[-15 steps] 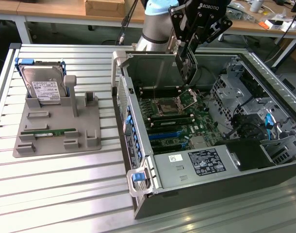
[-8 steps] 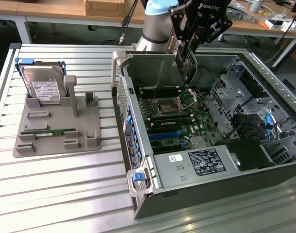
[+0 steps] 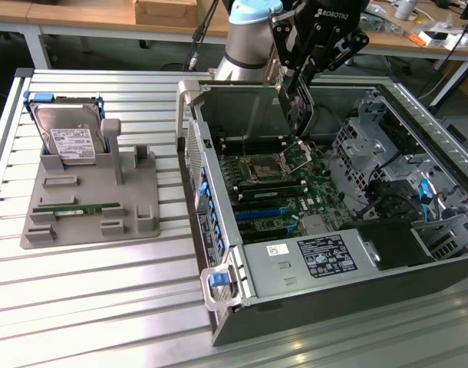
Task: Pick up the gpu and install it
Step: 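Pick up the gpu and move the gpu toward the slot, then insert the gpu into the slot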
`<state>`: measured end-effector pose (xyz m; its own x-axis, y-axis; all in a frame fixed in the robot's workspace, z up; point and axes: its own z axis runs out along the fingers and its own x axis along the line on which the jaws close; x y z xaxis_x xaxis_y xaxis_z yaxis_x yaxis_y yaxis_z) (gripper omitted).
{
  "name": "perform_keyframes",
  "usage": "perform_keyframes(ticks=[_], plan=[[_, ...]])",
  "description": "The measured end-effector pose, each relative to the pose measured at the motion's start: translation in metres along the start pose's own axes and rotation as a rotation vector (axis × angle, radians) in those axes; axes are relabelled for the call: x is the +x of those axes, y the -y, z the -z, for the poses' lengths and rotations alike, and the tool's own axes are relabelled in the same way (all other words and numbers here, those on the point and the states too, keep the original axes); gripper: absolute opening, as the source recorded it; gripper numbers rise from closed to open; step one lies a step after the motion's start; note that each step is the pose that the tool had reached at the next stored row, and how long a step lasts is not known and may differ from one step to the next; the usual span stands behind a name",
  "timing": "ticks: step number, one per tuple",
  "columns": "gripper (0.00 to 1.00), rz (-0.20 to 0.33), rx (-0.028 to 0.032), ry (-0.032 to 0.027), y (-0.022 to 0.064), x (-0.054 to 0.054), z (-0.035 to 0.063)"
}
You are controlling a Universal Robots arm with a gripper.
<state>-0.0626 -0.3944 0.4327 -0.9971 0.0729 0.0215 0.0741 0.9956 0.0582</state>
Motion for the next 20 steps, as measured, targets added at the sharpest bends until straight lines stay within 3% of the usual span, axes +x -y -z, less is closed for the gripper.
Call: perform_keyframes(ticks=[9,20], plan=[[0.26,0.0,0.0,0.0,0.0154,-0.001,-0.0003],[0.26,0.001,0.0001,0.0,0.017,-0.001,-0.0002]])
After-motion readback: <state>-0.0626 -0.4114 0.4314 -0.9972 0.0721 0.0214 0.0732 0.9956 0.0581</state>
